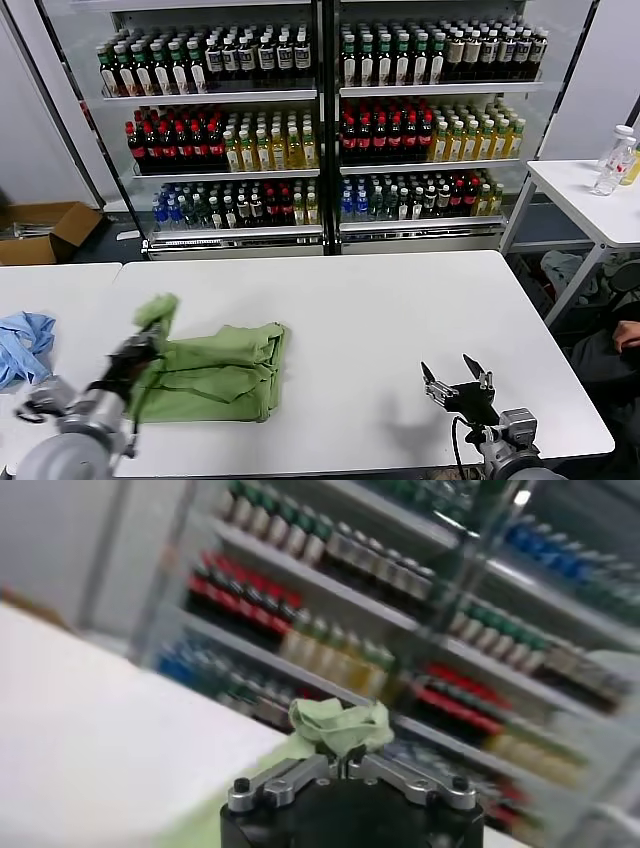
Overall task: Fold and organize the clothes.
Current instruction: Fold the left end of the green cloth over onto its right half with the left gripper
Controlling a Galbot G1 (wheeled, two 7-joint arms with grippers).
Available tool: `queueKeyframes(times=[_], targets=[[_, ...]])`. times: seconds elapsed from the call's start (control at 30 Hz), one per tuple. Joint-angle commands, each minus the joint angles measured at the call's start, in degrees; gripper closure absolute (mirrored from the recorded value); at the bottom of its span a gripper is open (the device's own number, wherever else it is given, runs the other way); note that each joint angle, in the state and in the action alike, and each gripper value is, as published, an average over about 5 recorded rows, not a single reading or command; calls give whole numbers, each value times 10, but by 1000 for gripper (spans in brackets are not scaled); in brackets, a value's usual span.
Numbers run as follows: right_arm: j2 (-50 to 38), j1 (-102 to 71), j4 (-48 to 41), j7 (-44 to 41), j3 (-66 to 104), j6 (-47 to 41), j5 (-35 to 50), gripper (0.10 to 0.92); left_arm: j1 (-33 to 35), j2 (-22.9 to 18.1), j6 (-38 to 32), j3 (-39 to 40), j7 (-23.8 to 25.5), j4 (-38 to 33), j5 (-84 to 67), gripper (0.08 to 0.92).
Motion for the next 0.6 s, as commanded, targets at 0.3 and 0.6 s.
queueKeyframes(times=[0.3, 0.6], targets=[[3, 2, -4, 0, 12, 0, 6, 203, -57, -36, -20, 222, 58, 70, 248, 842], [3, 4, -8, -1, 10, 1, 9, 203, 67, -8, -20, 101, 93, -41, 158, 587]])
